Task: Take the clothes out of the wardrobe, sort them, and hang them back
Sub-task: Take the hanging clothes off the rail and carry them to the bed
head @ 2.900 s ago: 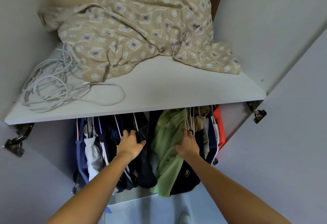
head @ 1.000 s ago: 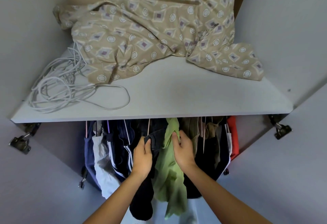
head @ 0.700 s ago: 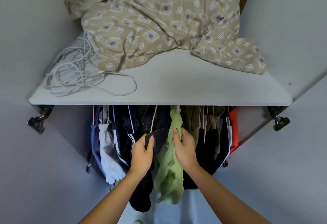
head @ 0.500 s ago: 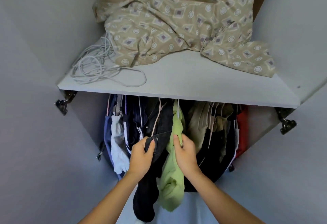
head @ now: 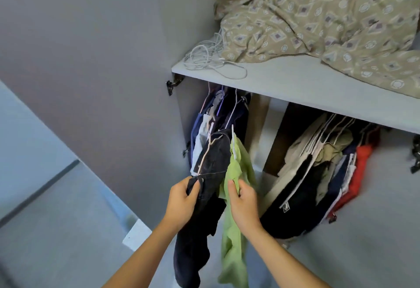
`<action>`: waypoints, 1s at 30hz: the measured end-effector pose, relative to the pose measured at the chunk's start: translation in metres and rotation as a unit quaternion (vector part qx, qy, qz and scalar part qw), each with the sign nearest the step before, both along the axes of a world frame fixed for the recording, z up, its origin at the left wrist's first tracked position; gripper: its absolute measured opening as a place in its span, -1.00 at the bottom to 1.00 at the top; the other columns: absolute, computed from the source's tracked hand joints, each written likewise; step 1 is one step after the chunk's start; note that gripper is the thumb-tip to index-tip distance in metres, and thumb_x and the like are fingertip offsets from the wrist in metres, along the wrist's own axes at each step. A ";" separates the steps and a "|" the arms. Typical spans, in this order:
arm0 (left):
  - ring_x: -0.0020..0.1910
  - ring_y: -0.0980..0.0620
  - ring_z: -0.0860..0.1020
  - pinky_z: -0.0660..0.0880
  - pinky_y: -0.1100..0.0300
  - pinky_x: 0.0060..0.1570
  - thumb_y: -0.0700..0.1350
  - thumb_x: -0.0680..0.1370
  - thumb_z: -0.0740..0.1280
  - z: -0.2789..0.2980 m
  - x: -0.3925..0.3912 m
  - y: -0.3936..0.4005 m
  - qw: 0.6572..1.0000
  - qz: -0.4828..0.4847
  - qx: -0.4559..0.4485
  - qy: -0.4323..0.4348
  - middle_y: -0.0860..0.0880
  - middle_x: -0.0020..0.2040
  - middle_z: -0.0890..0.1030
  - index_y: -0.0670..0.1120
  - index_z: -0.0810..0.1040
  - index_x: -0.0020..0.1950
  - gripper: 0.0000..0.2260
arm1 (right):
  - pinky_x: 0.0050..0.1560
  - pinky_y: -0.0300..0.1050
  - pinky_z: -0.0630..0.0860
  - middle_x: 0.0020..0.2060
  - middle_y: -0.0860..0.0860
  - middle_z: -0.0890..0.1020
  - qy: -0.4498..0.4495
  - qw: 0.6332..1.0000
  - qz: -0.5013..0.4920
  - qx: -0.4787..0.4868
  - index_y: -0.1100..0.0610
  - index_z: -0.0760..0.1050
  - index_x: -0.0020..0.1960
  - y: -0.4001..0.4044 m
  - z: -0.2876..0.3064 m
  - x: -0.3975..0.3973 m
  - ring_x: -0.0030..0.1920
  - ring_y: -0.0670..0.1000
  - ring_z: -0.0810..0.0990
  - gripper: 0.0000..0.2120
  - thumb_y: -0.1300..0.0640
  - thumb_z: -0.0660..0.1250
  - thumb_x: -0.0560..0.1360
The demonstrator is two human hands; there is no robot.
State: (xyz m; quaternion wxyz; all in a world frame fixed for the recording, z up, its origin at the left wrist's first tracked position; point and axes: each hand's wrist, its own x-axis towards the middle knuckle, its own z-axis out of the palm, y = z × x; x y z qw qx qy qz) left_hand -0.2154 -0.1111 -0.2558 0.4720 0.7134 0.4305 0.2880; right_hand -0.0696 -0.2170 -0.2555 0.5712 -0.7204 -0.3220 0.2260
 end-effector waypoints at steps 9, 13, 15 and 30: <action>-0.36 0.13 0.34 0.32 0.14 -0.31 -0.01 0.70 0.30 -0.027 -0.152 -0.030 0.997 0.080 -0.005 0.020 0.04 -0.40 0.35 -0.18 0.40 -0.24 -0.62 | -0.35 -0.17 0.17 -0.41 -0.07 0.18 0.020 0.994 0.107 -0.031 0.09 0.13 -0.28 -0.006 -0.005 -0.136 -0.36 -0.06 0.18 -0.55 0.08 0.29 0.68; -0.37 0.12 0.35 0.32 0.12 -0.30 -0.06 0.69 0.34 -0.032 -0.237 -0.042 0.995 0.097 -0.027 0.011 0.08 -0.40 0.36 -0.17 0.38 -0.28 -0.61 | -0.39 -0.24 0.17 -0.43 -0.09 0.17 0.029 0.989 0.131 -0.056 0.09 0.15 -0.29 -0.010 -0.010 -0.218 -0.39 -0.10 0.15 -0.55 0.11 0.30 0.68; -0.37 0.11 0.36 0.32 0.13 -0.31 -0.11 0.68 0.36 -0.037 -0.283 -0.050 0.994 0.102 -0.044 -0.001 0.06 -0.40 0.38 -0.21 0.39 -0.29 -0.62 | -0.38 -0.25 0.17 -0.44 -0.12 0.17 0.037 0.986 0.146 -0.067 0.09 0.15 -0.30 -0.012 -0.019 -0.260 -0.38 -0.10 0.15 -0.54 0.14 0.31 0.67; -0.37 0.17 0.43 0.34 0.18 -0.32 -0.05 0.67 0.38 -0.054 -0.573 -0.099 0.947 0.305 -0.101 0.013 0.10 -0.41 0.45 -0.14 0.56 -0.27 -0.67 | -0.36 -0.24 0.22 -0.48 -0.17 0.21 0.073 0.931 0.338 -0.116 0.06 0.16 -0.30 0.032 -0.026 -0.539 -0.40 -0.12 0.18 -0.55 0.16 0.31 0.66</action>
